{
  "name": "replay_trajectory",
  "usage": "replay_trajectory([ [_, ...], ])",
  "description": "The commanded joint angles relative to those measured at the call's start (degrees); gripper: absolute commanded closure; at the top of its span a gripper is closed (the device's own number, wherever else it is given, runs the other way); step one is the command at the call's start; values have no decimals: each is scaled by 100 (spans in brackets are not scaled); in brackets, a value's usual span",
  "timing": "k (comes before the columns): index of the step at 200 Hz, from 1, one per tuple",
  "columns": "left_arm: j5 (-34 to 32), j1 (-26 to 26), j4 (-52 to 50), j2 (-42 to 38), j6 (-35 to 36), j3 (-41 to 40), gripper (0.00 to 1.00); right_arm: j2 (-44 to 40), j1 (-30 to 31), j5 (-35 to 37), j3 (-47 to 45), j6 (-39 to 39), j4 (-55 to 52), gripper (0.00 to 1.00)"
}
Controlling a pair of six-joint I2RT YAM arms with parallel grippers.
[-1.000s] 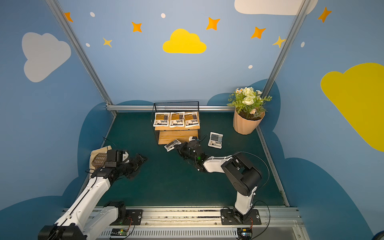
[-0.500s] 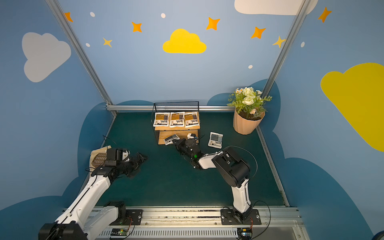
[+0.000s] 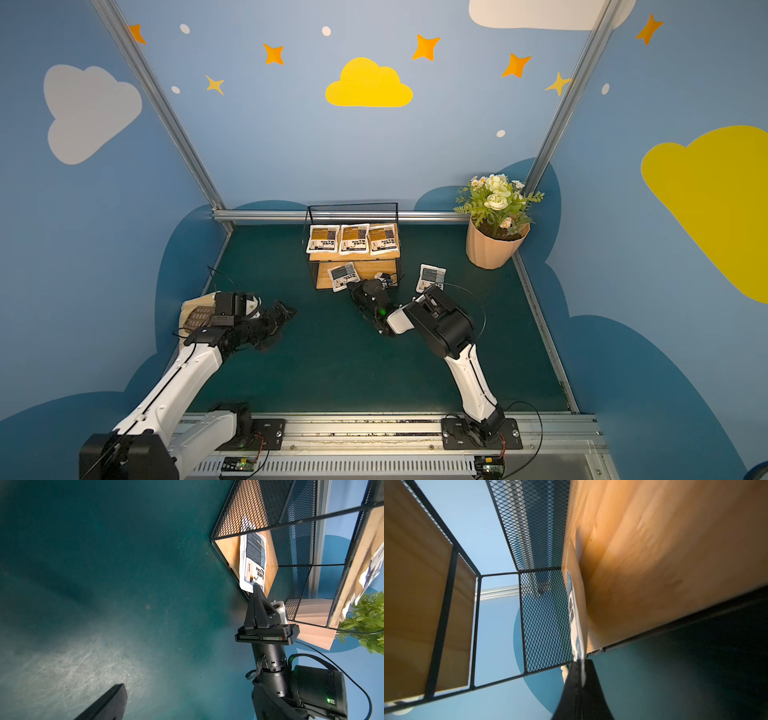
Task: Place the bagged coffee beans on the shelf by color
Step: Place the bagged coffee beans on the shelf.
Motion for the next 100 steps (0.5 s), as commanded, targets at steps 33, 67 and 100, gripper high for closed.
replay_trajectory([
  [33, 94, 23, 49, 171, 38, 181, 0, 398, 218, 530, 777, 552, -818, 100],
  [67, 154, 32, -9, 378, 111, 372, 0, 571, 318, 751, 1171, 864, -1417, 100],
  [100, 224, 35, -52, 413, 118, 484, 0, 757, 366, 853, 1480, 1150, -1782, 100],
])
